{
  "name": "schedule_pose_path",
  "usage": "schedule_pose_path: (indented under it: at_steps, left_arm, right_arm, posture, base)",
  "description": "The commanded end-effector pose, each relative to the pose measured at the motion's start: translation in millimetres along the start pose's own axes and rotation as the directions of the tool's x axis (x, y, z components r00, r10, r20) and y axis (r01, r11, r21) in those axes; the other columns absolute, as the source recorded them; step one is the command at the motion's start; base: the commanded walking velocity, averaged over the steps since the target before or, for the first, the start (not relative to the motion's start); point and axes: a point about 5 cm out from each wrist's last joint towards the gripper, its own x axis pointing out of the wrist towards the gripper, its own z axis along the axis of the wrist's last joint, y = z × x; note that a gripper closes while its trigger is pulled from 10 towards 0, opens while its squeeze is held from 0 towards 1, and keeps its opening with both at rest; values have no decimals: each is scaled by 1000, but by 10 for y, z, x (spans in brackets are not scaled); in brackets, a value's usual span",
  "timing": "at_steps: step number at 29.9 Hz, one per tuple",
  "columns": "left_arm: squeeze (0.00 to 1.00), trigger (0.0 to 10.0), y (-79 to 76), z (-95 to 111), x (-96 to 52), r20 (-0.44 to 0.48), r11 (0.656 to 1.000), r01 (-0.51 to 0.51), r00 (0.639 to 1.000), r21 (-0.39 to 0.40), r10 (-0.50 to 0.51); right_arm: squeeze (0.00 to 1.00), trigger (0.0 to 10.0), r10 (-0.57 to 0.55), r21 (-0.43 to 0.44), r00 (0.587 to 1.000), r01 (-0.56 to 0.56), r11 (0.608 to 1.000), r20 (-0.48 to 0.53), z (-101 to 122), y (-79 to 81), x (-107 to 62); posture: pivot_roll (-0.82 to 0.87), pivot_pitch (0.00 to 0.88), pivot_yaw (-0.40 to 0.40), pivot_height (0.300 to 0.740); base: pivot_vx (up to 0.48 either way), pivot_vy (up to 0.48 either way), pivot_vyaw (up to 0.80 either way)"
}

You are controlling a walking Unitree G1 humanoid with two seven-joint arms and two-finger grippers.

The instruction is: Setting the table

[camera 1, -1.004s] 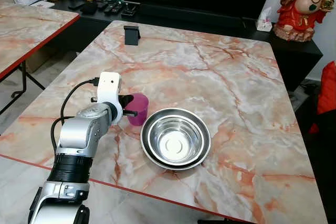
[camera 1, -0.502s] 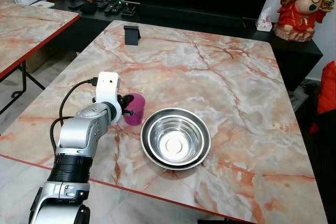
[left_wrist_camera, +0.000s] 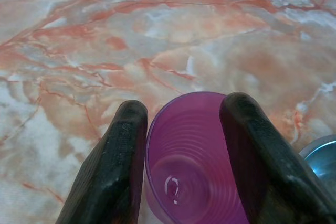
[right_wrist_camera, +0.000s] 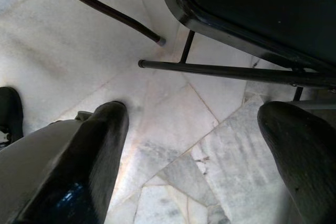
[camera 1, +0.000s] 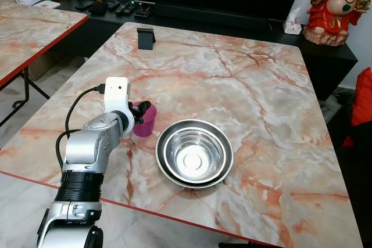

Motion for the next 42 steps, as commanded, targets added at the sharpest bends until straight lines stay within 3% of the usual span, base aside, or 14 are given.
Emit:
schedule_pose_path:
  at_steps: [1, 19, 26, 36, 39, 42]
  left_arm:
    - [0, 10000, -27, 42, -1, 12, 1000, 5, 1000, 0, -5]
    - [0, 10000, -54, -3, 4, -12, 999, 28, 1000, -20, -29]
    - [0, 10000, -21, 52, -3, 38, 996, -18, 999, 86, 15]
    - [0, 10000, -54, 56, -6, 56, 996, -6, 998, 84, 1]
    - [0, 10000, -35, 135, -22, 119, 996, -22, 993, 83, 12]
    - [0, 10000, 0, 273, -61, 241, 993, -64, 970, 100, 38]
  right_arm:
    - [0, 10000, -10, -11, 1000, 10, 1000, -5, 1, -41, -5]
    - [0, 10000, -8, -14, 1000, 8, 1000, -7, 2, -38, -4]
    - [0, 10000, -7, -16, 1000, 7, 1000, -6, 5, -40, -4]
    - [0, 10000, -7, -16, 1000, 7, 1000, -7, 6, -39, -4]
    - [0, 10000, -6, -16, 1000, 6, 1000, -7, 4, -38, -4]
    - [0, 10000, -6, -15, 1000, 6, 1000, -7, 3, -37, -4]
  posture:
    - [89, 0, -73, 740]
    - [90, 0, -73, 740]
    - [94, 0, -77, 740]
    - [93, 0, -76, 740]
    - [94, 0, -76, 740]
    - [94, 0, -76, 740]
  base:
    - [0, 0, 0]
    - [0, 0, 0]
    - [0, 0, 0]
    - [0, 0, 0]
    - [0, 0, 0]
    - [0, 0, 0]
